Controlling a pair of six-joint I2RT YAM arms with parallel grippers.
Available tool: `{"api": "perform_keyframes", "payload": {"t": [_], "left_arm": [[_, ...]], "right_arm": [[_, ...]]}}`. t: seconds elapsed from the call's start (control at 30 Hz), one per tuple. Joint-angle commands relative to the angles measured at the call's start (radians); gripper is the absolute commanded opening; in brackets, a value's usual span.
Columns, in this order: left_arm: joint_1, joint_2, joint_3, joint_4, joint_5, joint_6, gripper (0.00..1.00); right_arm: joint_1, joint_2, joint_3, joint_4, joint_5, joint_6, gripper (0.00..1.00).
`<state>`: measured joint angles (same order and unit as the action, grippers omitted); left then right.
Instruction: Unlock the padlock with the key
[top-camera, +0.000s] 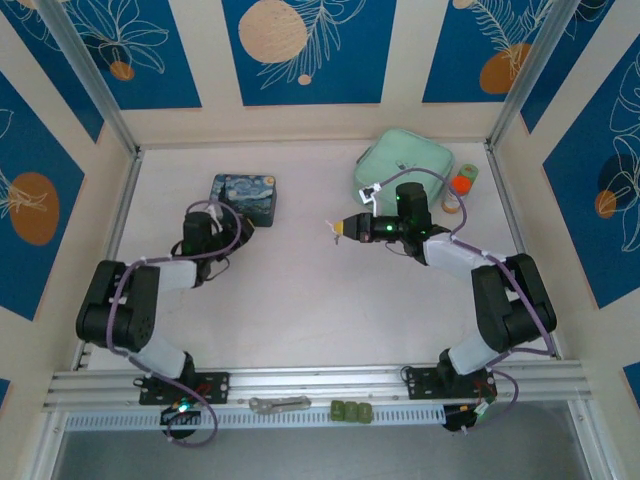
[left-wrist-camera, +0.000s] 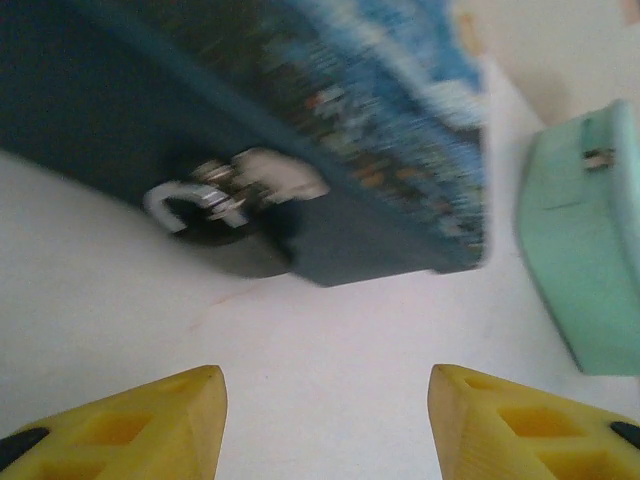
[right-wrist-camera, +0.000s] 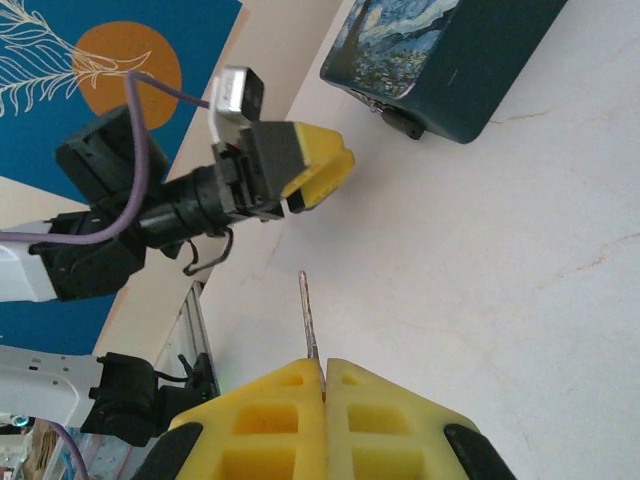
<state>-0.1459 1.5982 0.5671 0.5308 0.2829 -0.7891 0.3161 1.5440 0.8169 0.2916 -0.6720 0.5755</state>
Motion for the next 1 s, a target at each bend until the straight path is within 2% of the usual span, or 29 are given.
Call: {"api": "perform_keyframes", "payload": {"t": [0.0, 0.17, 0.47, 0.67, 0.97], "left_arm": [[0.008, 0.080, -0.021, 0.082, -0.089, -0.055, 0.53], [0.008, 0.188, -0.008, 0.201, -0.172, -0.137, 0.53], [0.007, 0.299, 0.075, 0.287, -0.237, -0.135, 0.55], [0.000, 0.343, 0.142, 0.293, -0.215, -0.113, 0.57], [-0.025, 0.381, 0.166, 0.319, -0.138, -0.083, 0.54]], "right_arm": [[0.011, 0.020, 0.038, -0.022, 0.002, -0.019, 0.00], [0.016, 0.013, 0.041, -0.041, 0.010, -0.026, 0.00], [0.018, 0.011, 0.044, -0.051, 0.022, -0.029, 0.00], [0.020, 0.017, 0.049, -0.047, 0.028, -0.029, 0.00], [0.020, 0.024, 0.052, -0.045, 0.029, -0.029, 0.00]]}}
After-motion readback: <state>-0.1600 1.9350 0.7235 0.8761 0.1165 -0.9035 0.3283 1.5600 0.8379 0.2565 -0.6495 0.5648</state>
